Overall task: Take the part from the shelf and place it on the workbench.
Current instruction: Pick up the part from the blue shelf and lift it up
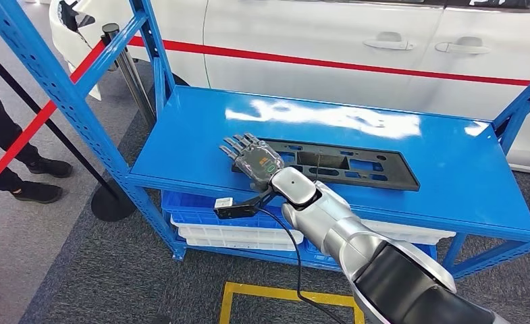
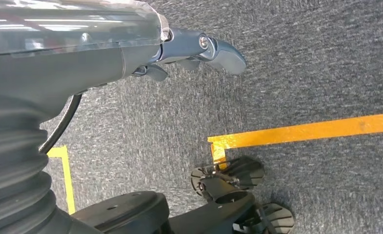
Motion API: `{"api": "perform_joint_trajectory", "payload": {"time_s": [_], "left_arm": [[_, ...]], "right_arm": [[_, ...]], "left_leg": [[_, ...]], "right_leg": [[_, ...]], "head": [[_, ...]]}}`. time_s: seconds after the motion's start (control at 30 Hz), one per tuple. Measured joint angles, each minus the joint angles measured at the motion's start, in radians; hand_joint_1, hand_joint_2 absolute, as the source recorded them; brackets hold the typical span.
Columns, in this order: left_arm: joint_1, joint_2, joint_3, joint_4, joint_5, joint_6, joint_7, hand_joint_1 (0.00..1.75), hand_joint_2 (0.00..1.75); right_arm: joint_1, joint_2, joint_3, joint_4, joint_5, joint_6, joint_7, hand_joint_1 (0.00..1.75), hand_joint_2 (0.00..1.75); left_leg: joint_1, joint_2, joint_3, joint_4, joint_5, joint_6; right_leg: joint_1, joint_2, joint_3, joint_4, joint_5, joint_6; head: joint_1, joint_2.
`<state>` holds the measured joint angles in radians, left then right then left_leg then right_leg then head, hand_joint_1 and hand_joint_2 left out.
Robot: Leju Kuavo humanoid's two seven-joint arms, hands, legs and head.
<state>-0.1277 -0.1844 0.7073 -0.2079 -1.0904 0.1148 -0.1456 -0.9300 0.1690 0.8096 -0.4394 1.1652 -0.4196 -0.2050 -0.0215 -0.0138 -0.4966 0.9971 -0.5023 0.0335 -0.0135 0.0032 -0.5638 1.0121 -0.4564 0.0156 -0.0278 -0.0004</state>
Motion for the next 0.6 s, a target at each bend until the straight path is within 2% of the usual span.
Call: {"api": "perform_joint_trajectory", "payload": {"time_s": [0.47,0.6], "left_arm": [[0.015,-0.009,-0.001,0.000,0.014,0.014,-0.040,0.00,1.75],[0.016,-0.010,-0.001,0.000,0.023,0.026,-0.083,0.00,0.00]], "right_arm": [[0.006,0.000,0.000,0.097,0.072,-0.057,0.105,0.00,1.75],[0.005,0.000,0.000,0.108,0.096,-0.064,0.127,0.00,1.75]], "left_leg": [[0.000,0.000,0.000,0.000,0.000,0.000],[0.000,0.000,0.000,0.000,0.000,0.000]], "right_leg": [[0.000,0.000,0.000,0.000,0.000,0.000],[0.000,0.000,0.000,0.000,0.000,0.000]], "head": [[0.000,0.000],[0.000,0.000]]}}
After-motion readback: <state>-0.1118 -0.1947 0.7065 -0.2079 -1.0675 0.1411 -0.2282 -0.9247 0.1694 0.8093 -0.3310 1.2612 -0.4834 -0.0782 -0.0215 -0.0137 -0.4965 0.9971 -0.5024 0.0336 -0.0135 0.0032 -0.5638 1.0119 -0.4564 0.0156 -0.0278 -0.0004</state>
